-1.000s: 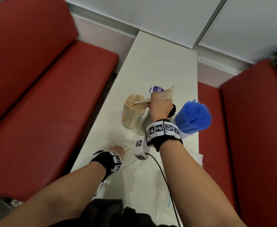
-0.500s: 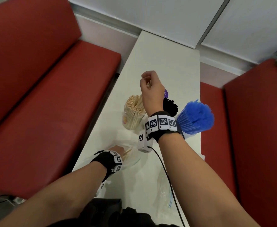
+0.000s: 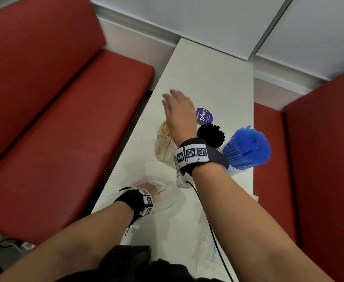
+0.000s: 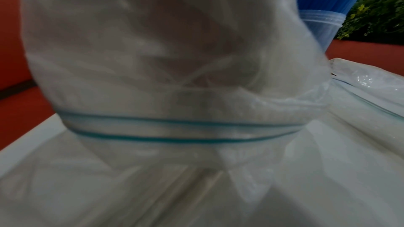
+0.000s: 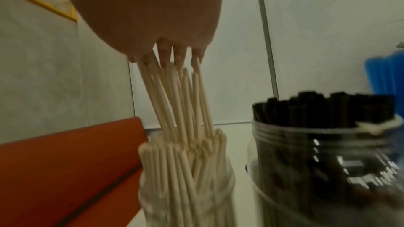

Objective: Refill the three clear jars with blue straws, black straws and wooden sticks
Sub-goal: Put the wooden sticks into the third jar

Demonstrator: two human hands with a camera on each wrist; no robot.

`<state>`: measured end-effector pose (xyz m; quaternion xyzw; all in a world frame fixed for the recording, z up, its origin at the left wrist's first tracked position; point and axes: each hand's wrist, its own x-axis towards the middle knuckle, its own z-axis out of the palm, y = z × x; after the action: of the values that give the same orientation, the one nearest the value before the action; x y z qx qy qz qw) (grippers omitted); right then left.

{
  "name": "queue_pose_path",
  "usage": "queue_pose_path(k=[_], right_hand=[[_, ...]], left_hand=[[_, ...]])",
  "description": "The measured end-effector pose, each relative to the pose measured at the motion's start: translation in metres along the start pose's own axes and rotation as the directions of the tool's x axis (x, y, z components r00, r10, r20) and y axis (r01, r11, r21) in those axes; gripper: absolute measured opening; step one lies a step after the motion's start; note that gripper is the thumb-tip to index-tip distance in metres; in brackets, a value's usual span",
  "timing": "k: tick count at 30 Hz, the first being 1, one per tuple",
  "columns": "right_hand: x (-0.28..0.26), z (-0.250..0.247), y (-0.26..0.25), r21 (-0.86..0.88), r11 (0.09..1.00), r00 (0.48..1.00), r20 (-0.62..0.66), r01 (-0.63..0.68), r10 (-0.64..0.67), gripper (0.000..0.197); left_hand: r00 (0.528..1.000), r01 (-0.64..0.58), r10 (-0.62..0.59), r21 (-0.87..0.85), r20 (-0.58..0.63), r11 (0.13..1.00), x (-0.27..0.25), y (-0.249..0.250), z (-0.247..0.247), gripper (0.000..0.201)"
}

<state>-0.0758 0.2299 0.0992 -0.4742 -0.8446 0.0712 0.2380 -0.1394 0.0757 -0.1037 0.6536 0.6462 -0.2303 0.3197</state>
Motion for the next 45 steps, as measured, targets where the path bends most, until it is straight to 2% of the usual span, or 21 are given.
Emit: queue_pose_path(k=[1,3,6,8,10,12,17,19,23,26,28,29,31,32,33,35,37,39,41,43,45], right_hand=[[-0.004,0.007,0.002,-0.126,0.992,0.994,0.113,0.008,0.006,0.040],[-0.014,0.021,0.010,-0.297,0.954,0.933,0.352,0.035,0.076,0.050],[-0.026,0.032,0.021,-0.222,0.971,0.835,0.514,-0.092,0.197,0.066],[-0.029,0.035,0.024,-0.154,0.977,0.868,0.454,-0.145,0.201,0.073],[-0.029,0.038,0.024,-0.137,0.982,0.950,0.268,-0.128,0.161,0.071],[-0.033,0.041,0.021,-0.151,0.980,0.974,0.166,-0.133,0.157,0.071],[-0.059,0.058,0.030,-0.274,0.961,0.889,0.430,-0.036,0.156,0.081],[-0.055,0.059,0.033,-0.233,0.972,0.891,0.431,-0.044,0.144,0.083],[-0.050,0.054,0.031,-0.199,0.973,0.945,0.279,-0.119,0.172,0.081],[-0.059,0.056,0.032,-0.219,0.972,0.888,0.425,-0.088,0.176,0.087],[-0.058,0.050,0.031,-0.141,0.982,0.891,0.421,-0.122,0.171,0.086],[-0.058,0.046,0.029,-0.075,0.989,0.921,0.362,-0.124,0.143,0.079],[-0.061,0.035,0.024,0.120,0.991,0.991,0.121,-0.064,0.050,0.056],[-0.065,0.030,0.020,0.241,0.970,1.000,0.021,-0.019,0.015,0.046],[-0.070,0.027,0.016,0.344,0.939,1.000,0.000,0.002,-0.002,0.039],[-0.086,0.024,0.007,0.454,0.890,0.986,0.166,-0.051,-0.028,0.033],[-0.104,0.029,0.003,0.466,0.873,0.924,0.380,-0.146,-0.049,0.035],[-0.125,0.036,0.006,0.421,0.888,0.865,0.499,-0.186,-0.056,0.037],[-0.144,0.042,0.015,0.371,0.919,0.872,0.484,-0.132,-0.070,0.032],[-0.160,0.044,0.026,0.318,0.943,0.902,0.428,-0.096,-0.052,0.025],[-0.174,0.045,0.034,0.244,0.967,0.920,0.390,-0.071,-0.031,0.033]], left_hand=[[1.000,-0.005,0.005,-0.002,-0.003,1.000,0.000,0.000,0.000,0.039],[1.000,-0.009,0.009,-0.008,-0.003,1.000,0.000,0.000,-0.002,0.036],[1.000,-0.006,0.006,-0.007,0.020,1.000,0.000,-0.001,-0.003,0.032],[0.999,-0.001,0.002,-0.002,0.033,1.000,-0.001,0.000,-0.005,0.034],[0.999,0.015,-0.015,-0.005,0.029,1.000,0.001,0.000,-0.004,0.035],[1.000,0.029,-0.028,-0.010,0.012,1.000,0.003,0.002,0.001,0.039],[0.996,0.064,-0.068,-0.083,-0.054,0.994,0.001,0.000,0.010,0.045],[0.998,0.047,-0.056,-0.189,-0.043,0.981,-0.003,0.002,0.000,0.042],[0.996,0.019,-0.046,-0.318,-0.075,0.948,-0.002,0.007,-0.022,0.034],[0.993,-0.021,-0.022,-0.349,-0.117,0.937,-0.005,0.011,-0.035,0.029],[0.986,-0.034,-0.034,-0.400,-0.161,0.916,-0.009,0.011,-0.042,0.025],[0.985,-0.034,-0.043,-0.427,-0.170,0.904,-0.010,0.011,-0.044,0.024],[0.984,-0.040,-0.043,-0.455,-0.173,0.890,-0.013,0.008,-0.047,0.023],[0.983,-0.053,-0.037,-0.468,-0.180,0.882,-0.015,0.007,-0.049,0.023],[0.979,-0.070,-0.033,-0.487,-0.200,0.871,-0.017,0.009,-0.051,0.025],[0.966,-0.101,-0.035,-0.501,-0.255,0.860,-0.021,0.015,-0.053,0.030],[0.949,-0.085,-0.070,-0.462,-0.309,0.883,-0.025,0.019,-0.052,0.037],[0.946,-0.091,-0.077,-0.487,-0.314,0.869,-0.024,0.020,-0.045,0.034],[0.951,-0.102,-0.038,-0.427,-0.308,0.899,-0.029,0.022,-0.043,0.012],[0.957,-0.084,-0.054,-0.452,-0.284,0.888,-0.036,0.028,-0.045,0.023],[0.958,-0.106,-0.056,-0.533,-0.280,0.839,-0.045,0.034,-0.052,0.023]])
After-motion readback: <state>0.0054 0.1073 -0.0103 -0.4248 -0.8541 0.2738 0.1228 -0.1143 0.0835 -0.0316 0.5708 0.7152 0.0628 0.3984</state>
